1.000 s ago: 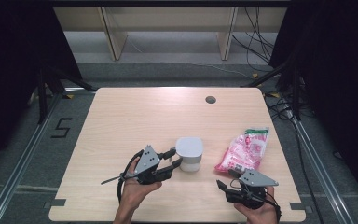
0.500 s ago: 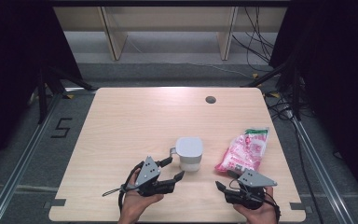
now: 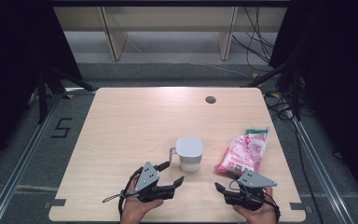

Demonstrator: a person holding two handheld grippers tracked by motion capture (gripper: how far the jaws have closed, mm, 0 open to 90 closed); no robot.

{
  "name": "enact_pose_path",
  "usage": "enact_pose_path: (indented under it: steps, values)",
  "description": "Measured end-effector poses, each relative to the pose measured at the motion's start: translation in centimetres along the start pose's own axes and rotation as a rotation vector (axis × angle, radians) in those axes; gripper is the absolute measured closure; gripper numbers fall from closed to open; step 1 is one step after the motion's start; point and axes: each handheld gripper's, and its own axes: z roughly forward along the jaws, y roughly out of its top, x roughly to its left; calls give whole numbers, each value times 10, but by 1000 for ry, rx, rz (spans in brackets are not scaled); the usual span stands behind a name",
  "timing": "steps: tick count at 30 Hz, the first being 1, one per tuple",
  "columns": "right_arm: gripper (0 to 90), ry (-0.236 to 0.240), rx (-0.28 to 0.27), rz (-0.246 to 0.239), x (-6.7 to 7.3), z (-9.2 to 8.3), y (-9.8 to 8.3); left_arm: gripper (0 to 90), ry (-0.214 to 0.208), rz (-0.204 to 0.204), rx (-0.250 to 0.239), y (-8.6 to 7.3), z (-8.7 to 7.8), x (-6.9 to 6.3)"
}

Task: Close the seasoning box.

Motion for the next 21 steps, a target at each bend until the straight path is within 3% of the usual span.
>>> enact_pose_path:
  steps: [3, 4, 6, 7, 8, 9, 10, 12, 13, 14, 15, 17, 19, 20, 21]
  values:
    - [395, 21, 11, -11, 0, 0, 0, 280, 0, 6, 4, -3, 1, -1]
    - [389, 23, 13, -14, 0, 0, 0, 280, -2, -10, -1, -4, 1, -2]
    - [378, 16, 14, -8, 1, 0, 0, 279, 4, 5, 12, -5, -1, -1]
    - [375, 20, 17, -6, 1, 0, 0, 279, -4, -10, -2, -7, -1, -2]
    - [371, 8, 24, 22, 4, 0, -1, 278, -5, -4, -3, -7, -2, -2]
    - [366, 17, 16, -8, 2, 1, -1, 277, -11, -2, -2, -8, -4, -2]
    - [354, 26, 21, -6, 2, 2, -1, 275, -8, -2, 3, -8, -5, -3]
    - [328, 37, 29, 10, 4, 3, -1, 271, -7, 9, 19, -10, -9, -4]
    - [318, 49, 41, 7, 4, 4, -2, 271, -15, 3, 4, -12, -8, -5]
    - [302, 35, 55, 33, 8, 3, -3, 271, -14, 2, 7, -12, -9, -5]
    - [286, 39, 53, 6, 6, 3, -3, 271, -10, 7, 13, -13, -10, -6]
    - [245, 58, 64, 21, 7, 4, -5, 268, -14, 14, 36, -15, -11, -8]
    - [220, 47, 82, 37, 9, 3, -7, 268, -7, 10, 33, -17, -10, -11]
    - [211, 58, 83, 24, 8, 3, -8, 269, -3, 10, 32, -19, -10, -13]
    - [202, 68, 88, 49, 10, 3, -9, 269, -2, 23, 38, -20, -9, -16]
